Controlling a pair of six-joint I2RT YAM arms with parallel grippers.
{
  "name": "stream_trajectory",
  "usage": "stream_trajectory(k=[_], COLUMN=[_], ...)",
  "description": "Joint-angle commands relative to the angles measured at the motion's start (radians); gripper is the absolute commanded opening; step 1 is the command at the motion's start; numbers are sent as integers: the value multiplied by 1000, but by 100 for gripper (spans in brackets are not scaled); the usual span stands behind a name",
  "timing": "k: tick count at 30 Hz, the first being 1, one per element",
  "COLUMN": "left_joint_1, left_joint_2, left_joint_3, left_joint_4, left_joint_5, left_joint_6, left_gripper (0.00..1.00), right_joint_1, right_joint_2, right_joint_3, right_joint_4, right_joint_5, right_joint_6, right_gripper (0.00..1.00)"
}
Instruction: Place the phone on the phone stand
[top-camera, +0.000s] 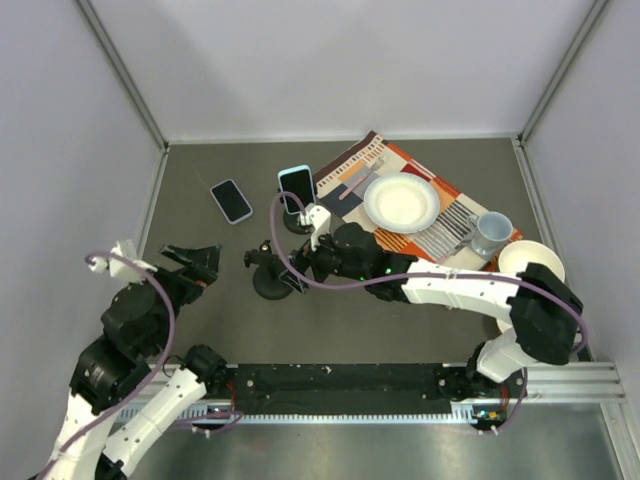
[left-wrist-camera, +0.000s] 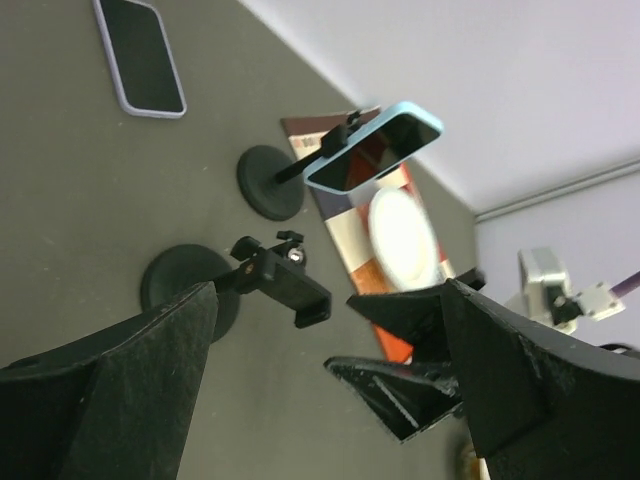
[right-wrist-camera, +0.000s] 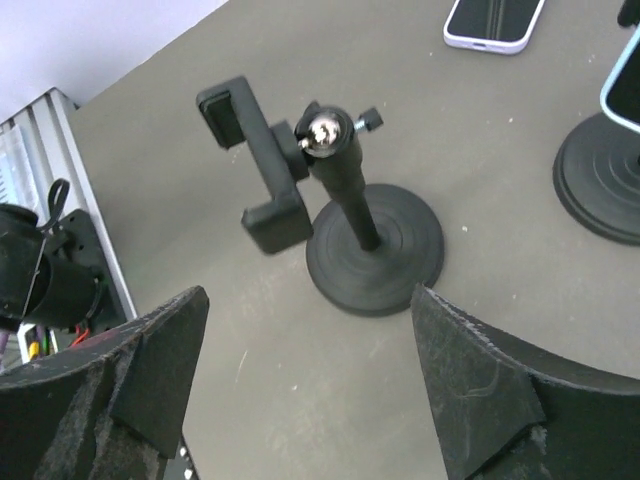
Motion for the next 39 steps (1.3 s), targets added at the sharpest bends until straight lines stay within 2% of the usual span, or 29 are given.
stream_trajectory(k=[1,8,14,17,21,24,25,26,27,29,30,33,37,38,39], left_joint_1=[1,1,1,1,1,14,52,81,121,285,405,559,600,600,600], left_joint_2=[129,244,220,209,252,309,320,352,376,454,480,603,815,902,948], left_joint_3=[35,32,15,-4,4,3,-8,-17,-21,-24,-40,-44,73,99,145], left_joint_4=[-60,-2,34,38,52,54,133,159,173,180,192,242,241,241,242], left_joint_5=[49,121,95,96,132,176,223,339,388,484,608,753,730,713,693], left_joint_6=[108,100,83,72,100,65,72,78,81,92,100,140,215,218,218], left_gripper=[98,98,98,98,98,98,98,98,98,98,98,98,98,98,98], right_joint_1=[6,16,16,17,16,7,-3,-15,-50,-82,-93,-113,-116,-119,-121], right_joint_2=[82,166,206,208,179,128,110,94,78,24,6,-39,-10,-2,-1], right_joint_3=[99,168,217,219,212,196,188,179,153,127,102,76,111,114,114], right_joint_4=[69,103,77,71,30,-47,-64,-84,-91,-101,-105,-111,-156,-158,-156], right_joint_5=[-48,-113,-90,-75,-30,-16,-25,-45,-114,-179,-226,-320,-377,-374,-372], right_joint_6=[-17,-56,-84,-95,-102,-130,-139,-139,-138,-129,-129,-153,-188,-184,-181], right_gripper=[77,64,49,39,0,0,0,0,0,0,0,0,1,27,40])
